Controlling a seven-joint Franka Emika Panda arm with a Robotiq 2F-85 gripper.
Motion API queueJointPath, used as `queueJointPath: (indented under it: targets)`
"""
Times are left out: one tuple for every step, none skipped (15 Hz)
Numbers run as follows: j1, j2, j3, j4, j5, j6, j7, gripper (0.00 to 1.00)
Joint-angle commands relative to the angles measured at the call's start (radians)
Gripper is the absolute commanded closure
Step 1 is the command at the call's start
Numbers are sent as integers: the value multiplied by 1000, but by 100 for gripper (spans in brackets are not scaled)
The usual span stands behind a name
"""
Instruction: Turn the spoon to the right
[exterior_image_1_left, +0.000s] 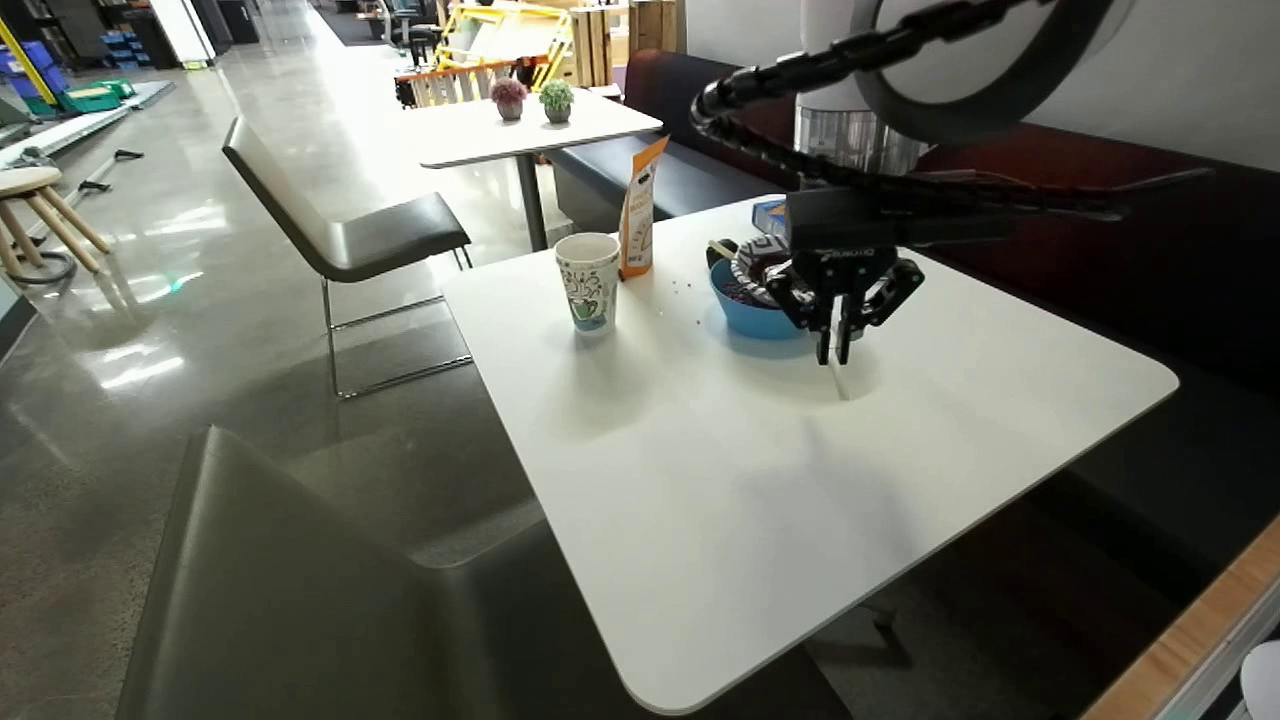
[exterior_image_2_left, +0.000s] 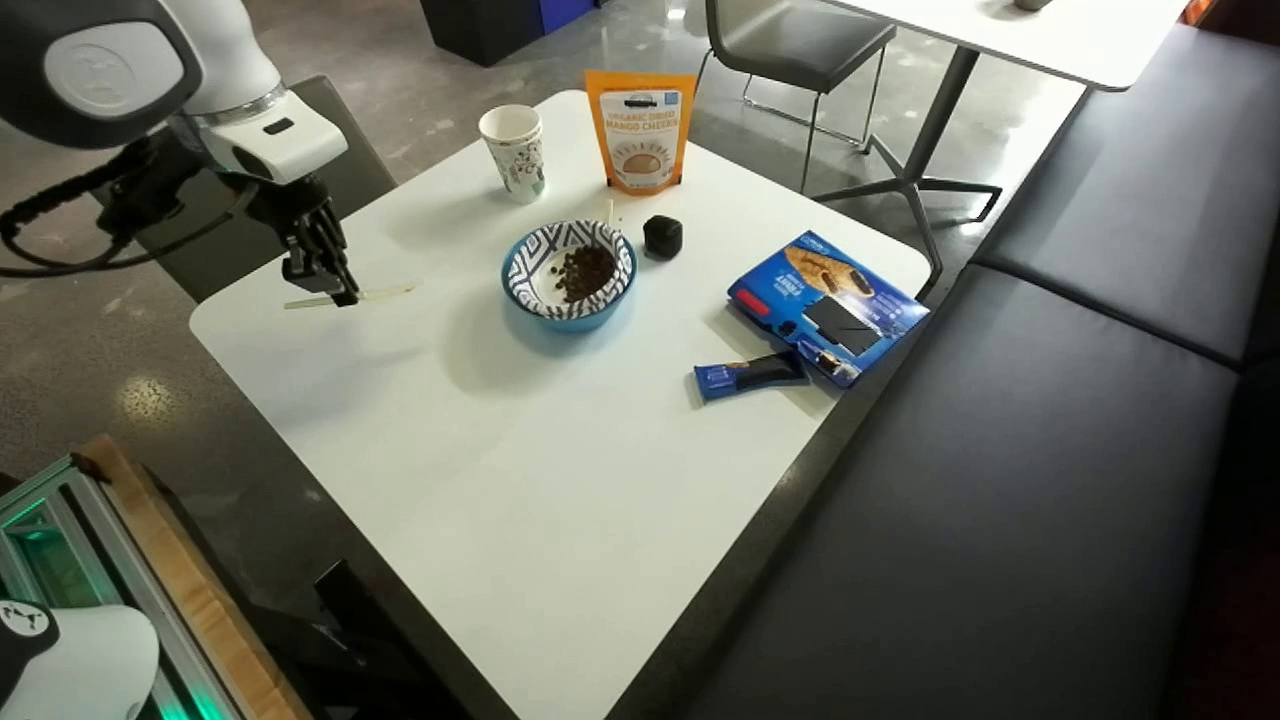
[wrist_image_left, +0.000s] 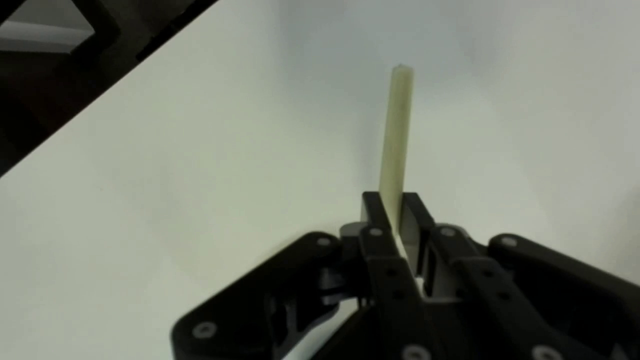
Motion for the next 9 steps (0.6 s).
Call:
queueJointPath:
  targets:
    - [3,107,-8,80,-70,-52,234,97]
    - [14,132,-9,95,-80,-60,301,97]
    - [27,158,-10,111,-83,-74,365,97]
    - [37,182,-18,125,-83,-73,424,97]
    - [39,203,-34,139,-71,-75,456,97]
    - [39,223,-50,151,-56,-86,477,97]
    - [44,244,-64,164,-49,-91,515,97]
    - [50,267,-74,183,-38,-98,551,97]
    - [55,291,-88,203,-35,-94,594,97]
